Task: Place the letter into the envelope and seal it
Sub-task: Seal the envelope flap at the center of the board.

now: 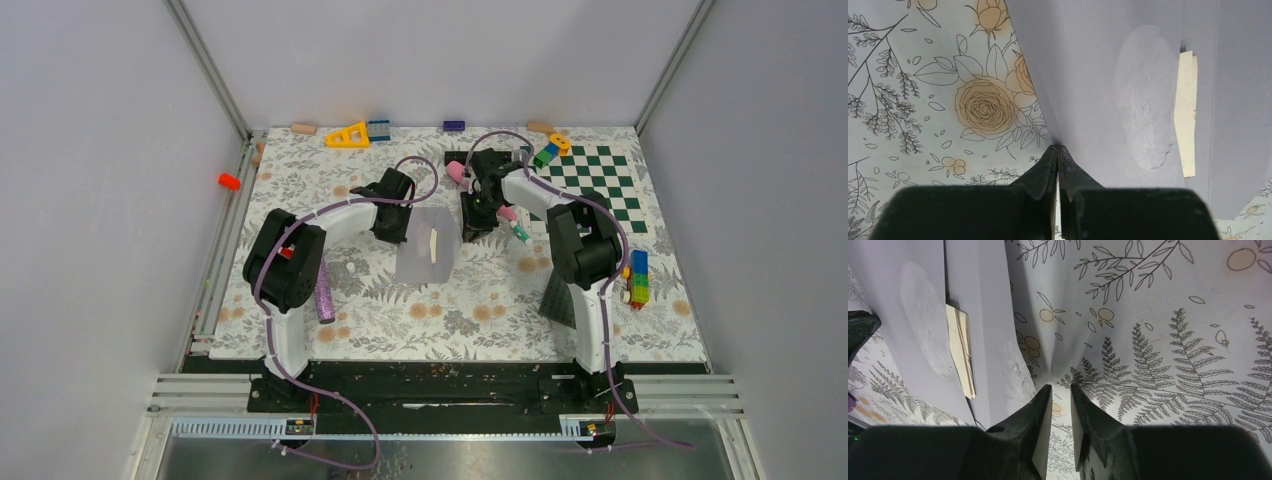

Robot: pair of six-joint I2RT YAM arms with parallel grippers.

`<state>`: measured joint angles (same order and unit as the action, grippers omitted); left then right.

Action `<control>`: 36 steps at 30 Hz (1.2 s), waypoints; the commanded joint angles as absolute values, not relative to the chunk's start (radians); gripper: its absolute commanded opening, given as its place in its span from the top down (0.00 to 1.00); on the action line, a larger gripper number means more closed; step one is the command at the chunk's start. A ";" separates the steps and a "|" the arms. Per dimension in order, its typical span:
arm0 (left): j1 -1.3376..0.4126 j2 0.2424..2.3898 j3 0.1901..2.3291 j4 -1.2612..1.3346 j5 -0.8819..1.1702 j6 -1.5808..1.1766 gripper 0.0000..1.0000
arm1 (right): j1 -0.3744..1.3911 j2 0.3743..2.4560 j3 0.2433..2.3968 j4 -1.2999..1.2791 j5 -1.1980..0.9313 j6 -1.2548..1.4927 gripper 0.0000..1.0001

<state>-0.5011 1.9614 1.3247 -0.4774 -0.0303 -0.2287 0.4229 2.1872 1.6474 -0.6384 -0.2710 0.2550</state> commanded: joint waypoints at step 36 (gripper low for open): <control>-0.509 2.006 1.322 -0.482 -0.018 -0.233 1.00 | 0.528 2.337 1.834 -0.542 -0.479 0.467 0.80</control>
<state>-0.5011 1.9614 1.3247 -0.4774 -0.0296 -0.2287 0.5064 2.3047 1.7798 -0.5140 -0.4904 0.4511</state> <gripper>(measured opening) 0.005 0.212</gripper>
